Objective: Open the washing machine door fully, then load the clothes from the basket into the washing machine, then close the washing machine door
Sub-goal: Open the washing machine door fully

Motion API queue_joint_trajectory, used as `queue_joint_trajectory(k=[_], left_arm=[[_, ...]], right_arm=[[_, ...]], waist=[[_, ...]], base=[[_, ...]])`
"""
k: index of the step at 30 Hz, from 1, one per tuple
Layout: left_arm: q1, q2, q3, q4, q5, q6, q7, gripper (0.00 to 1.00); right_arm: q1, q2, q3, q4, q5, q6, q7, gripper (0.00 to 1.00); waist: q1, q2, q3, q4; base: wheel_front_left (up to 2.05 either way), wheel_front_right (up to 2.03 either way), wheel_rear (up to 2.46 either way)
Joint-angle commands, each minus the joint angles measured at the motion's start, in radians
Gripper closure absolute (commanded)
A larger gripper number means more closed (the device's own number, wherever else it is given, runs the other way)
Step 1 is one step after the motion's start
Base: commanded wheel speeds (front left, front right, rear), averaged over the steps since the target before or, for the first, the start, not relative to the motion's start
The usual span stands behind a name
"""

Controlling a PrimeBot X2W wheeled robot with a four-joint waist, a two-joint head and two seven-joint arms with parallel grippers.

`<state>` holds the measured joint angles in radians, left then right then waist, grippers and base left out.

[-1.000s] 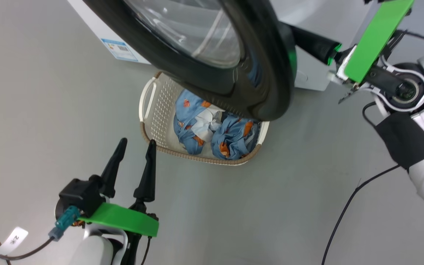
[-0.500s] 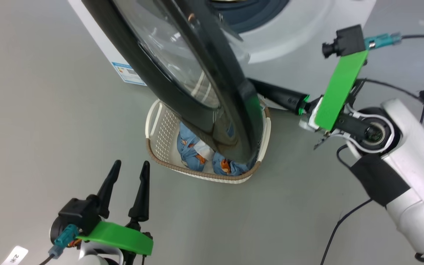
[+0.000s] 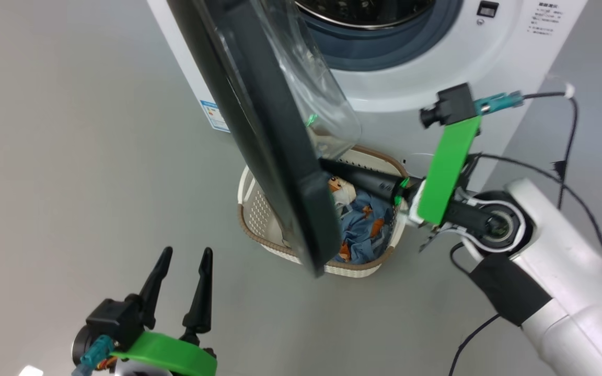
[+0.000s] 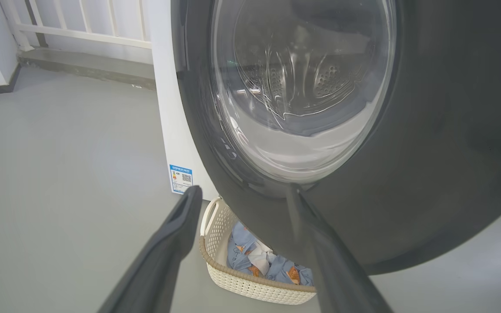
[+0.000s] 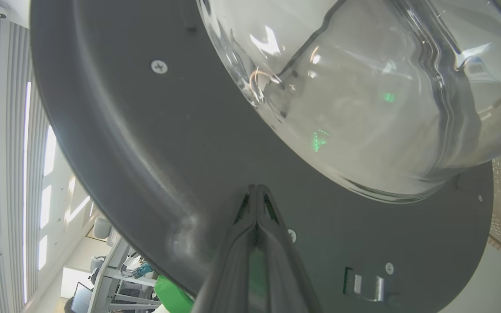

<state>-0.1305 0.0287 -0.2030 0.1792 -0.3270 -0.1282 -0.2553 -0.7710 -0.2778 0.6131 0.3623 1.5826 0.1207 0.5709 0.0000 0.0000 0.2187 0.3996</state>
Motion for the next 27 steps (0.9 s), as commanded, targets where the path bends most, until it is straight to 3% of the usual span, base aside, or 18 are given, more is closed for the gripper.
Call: queue_joint_trajectory(k=[1, 9, 17, 19, 21, 23, 24, 27], left_arm=[[0.007, 0.022, 0.037, -0.024, 0.012, -0.002, -0.006, 0.00], [0.014, 0.022, 0.045, -0.023, 0.018, -0.002, -0.006, 0.00], [0.010, 0.022, 0.046, -0.016, 0.030, -0.002, -0.006, 0.00], [0.006, 0.022, 0.043, -0.012, 0.041, -0.002, -0.006, 0.00], [0.002, 0.024, 0.046, -0.008, 0.046, -0.002, -0.006, 0.00], [-0.001, 0.030, 0.054, -0.006, 0.047, -0.002, -0.006, 0.00], [-0.001, 0.034, 0.059, -0.007, 0.047, -0.002, -0.006, 0.00], [0.005, 0.043, 0.073, -0.010, 0.046, -0.002, -0.006, 0.00]], right_arm=[[0.021, 0.042, 0.018, -0.037, 0.007, 0.010, 0.011, 1.00], [0.038, 0.079, 0.030, -0.031, -0.001, 0.010, 0.006, 1.00], [0.069, 0.069, 0.019, -0.035, -0.025, 0.010, -0.042, 1.00], [0.078, 0.057, 0.016, -0.038, -0.037, 0.010, -0.064, 0.66], [0.089, 0.043, 0.013, -0.042, -0.043, 0.010, -0.083, 0.54], [0.101, 0.024, 0.013, -0.045, -0.054, 0.010, -0.104, 0.04], [0.107, 0.014, 0.015, -0.047, -0.062, 0.010, -0.115, 0.00], [0.130, -0.013, 0.013, -0.050, -0.068, 0.010, -0.154, 0.00]], waist=[[0.0000, 0.0000, -0.013, 0.013], [0.0000, 0.0000, -0.026, 0.008], [0.0000, 0.0000, -0.046, -0.045], [0.0000, 0.0000, -0.051, -0.065], [0.0000, 0.0000, -0.055, -0.086], [0.0000, 0.0000, -0.059, -0.108], [0.0000, 0.0000, -0.062, -0.119], [0.0000, 0.0000, -0.070, -0.152]], base=[[0.00, 0.00, 0.00], [0.00, 0.00, 0.00], [0.00, 0.00, 0.00], [0.00, 0.00, 0.00], [0.00, 0.00, 0.00], [0.00, 0.00, 0.00], [0.00, 0.00, 0.00], [0.00, 0.00, 0.00]])
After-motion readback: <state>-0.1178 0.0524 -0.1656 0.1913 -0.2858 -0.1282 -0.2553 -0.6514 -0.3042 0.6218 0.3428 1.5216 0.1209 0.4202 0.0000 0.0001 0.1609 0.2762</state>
